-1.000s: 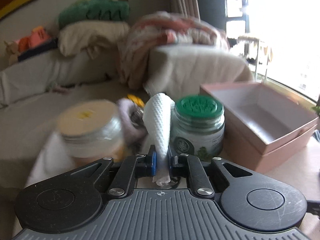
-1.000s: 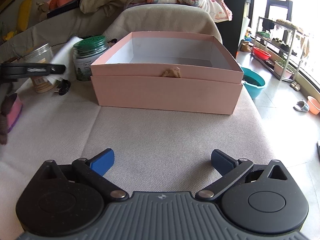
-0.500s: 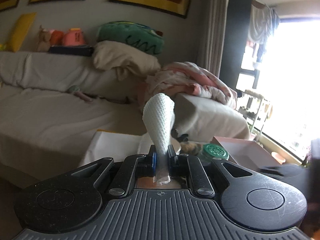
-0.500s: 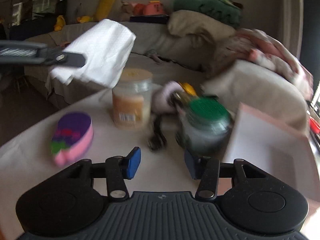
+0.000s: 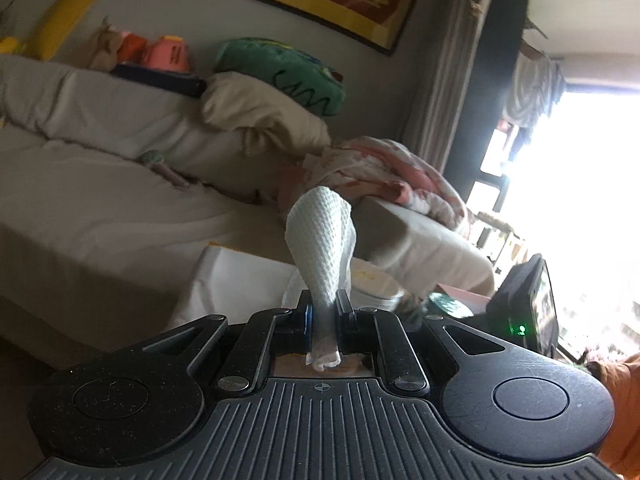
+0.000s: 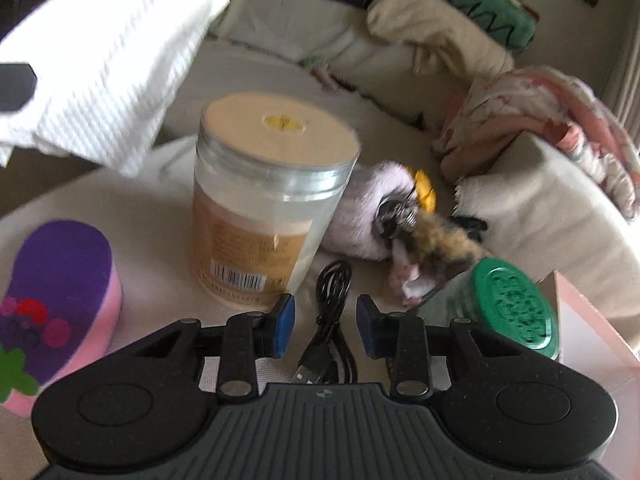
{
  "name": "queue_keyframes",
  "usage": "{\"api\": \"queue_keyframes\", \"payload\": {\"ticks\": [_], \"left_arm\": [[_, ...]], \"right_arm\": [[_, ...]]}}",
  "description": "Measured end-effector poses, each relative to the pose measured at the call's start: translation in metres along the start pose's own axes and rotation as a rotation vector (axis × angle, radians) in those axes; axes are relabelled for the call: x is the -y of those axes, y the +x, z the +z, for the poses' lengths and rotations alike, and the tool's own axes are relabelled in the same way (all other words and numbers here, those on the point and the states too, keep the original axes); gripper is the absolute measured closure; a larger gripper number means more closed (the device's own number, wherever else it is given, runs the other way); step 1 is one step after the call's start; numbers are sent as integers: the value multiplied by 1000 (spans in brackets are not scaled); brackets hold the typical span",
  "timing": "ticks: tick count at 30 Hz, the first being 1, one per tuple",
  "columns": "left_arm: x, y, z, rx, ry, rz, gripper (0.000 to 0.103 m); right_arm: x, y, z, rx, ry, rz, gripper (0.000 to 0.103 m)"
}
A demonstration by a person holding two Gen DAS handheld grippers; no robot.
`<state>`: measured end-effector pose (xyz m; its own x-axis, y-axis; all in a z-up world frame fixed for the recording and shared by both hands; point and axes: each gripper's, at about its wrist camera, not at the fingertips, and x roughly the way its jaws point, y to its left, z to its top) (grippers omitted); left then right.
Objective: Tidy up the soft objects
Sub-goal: 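Lift the white cloth with the left tool while the right tool grasps the black cable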
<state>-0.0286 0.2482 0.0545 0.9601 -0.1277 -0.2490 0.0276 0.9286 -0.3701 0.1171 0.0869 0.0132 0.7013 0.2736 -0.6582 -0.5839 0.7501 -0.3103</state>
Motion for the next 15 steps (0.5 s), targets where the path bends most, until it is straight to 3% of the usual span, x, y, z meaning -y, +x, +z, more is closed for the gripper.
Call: {"api": "queue_keyframes", "payload": {"ticks": [3, 7, 11, 15], "left_arm": [[-13, 3, 2, -2, -25, 19, 90], [-22, 8, 19, 34, -15, 87, 90], [-11, 16, 58, 100, 45, 99, 90], [27, 40, 104, 141, 143, 44, 90]], "right_arm": [[1, 3, 0, -16, -5, 25, 89], [9, -10, 4, -16, 15, 34, 90], [33, -60, 20, 87, 78, 31, 91], [80, -122, 39, 221, 161, -18, 95]]}}
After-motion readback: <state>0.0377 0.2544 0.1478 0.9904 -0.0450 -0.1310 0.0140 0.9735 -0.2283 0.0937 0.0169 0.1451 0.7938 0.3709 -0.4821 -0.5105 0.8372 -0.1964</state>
